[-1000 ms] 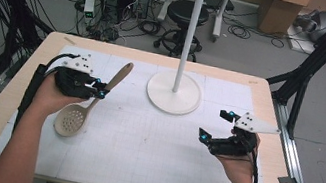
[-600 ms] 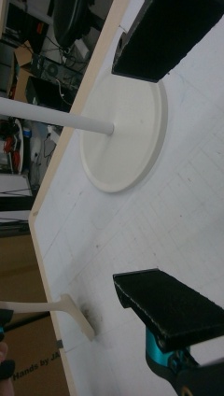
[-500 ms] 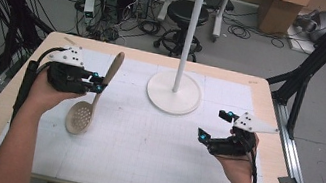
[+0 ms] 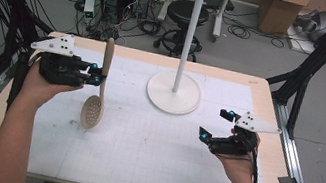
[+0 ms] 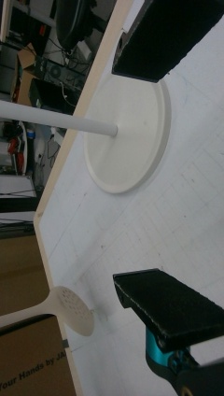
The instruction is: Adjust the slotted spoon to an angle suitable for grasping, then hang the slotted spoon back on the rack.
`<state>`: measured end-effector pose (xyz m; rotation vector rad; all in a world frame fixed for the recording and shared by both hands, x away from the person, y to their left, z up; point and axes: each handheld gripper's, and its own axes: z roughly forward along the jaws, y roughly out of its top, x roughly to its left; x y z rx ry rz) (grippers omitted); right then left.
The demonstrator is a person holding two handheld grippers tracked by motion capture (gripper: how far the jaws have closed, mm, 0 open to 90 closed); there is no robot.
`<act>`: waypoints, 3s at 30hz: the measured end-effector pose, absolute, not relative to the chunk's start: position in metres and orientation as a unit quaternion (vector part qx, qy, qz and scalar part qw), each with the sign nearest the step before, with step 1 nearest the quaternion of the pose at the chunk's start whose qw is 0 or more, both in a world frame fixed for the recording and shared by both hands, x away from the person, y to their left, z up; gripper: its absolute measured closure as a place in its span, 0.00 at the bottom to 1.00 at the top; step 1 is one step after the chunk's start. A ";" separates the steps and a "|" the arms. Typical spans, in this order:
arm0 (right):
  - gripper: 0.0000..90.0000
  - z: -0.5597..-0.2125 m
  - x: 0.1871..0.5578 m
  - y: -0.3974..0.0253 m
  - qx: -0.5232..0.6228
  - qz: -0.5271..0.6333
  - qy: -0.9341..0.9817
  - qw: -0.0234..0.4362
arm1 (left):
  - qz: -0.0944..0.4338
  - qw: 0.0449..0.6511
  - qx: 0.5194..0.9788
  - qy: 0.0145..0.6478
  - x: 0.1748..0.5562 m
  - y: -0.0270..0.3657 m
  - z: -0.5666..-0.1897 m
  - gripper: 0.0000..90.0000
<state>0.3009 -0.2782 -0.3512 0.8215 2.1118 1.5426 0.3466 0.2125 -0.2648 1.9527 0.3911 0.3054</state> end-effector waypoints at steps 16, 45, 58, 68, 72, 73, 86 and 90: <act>0.02 -0.351 0.301 -0.278 0.294 0.553 0.755 0.196 | 0.104 0.535 0.822 0.165 0.357 0.197 -0.259 0.83; 0.02 -0.354 0.301 -0.277 0.289 0.554 0.757 0.189 | 0.097 0.535 0.827 0.140 0.409 0.148 -0.212 0.83; 0.02 -0.354 0.302 -0.278 0.288 0.557 0.755 0.191 | 0.120 0.541 0.819 0.151 0.445 0.142 -0.183 0.83; 0.02 -0.357 0.304 -0.279 0.291 0.554 0.757 0.189 | 0.120 0.534 0.824 0.149 0.466 0.126 -0.174 0.83; 0.02 -0.357 0.303 -0.278 0.289 0.554 0.758 0.189 | 0.117 0.530 0.826 0.154 0.473 0.116 -0.169 0.83; 0.02 -0.357 0.303 -0.278 0.288 0.554 0.758 0.189 | 0.118 0.527 0.827 0.157 0.474 0.114 -0.167 0.83; 0.02 -0.359 0.303 -0.278 0.288 0.553 0.759 0.186 | 0.117 0.503 0.836 0.188 0.494 0.108 -0.166 0.83; 0.02 -0.359 0.302 -0.276 0.285 0.549 0.762 0.189 | 0.114 0.507 0.833 0.191 0.498 0.107 -0.166 0.83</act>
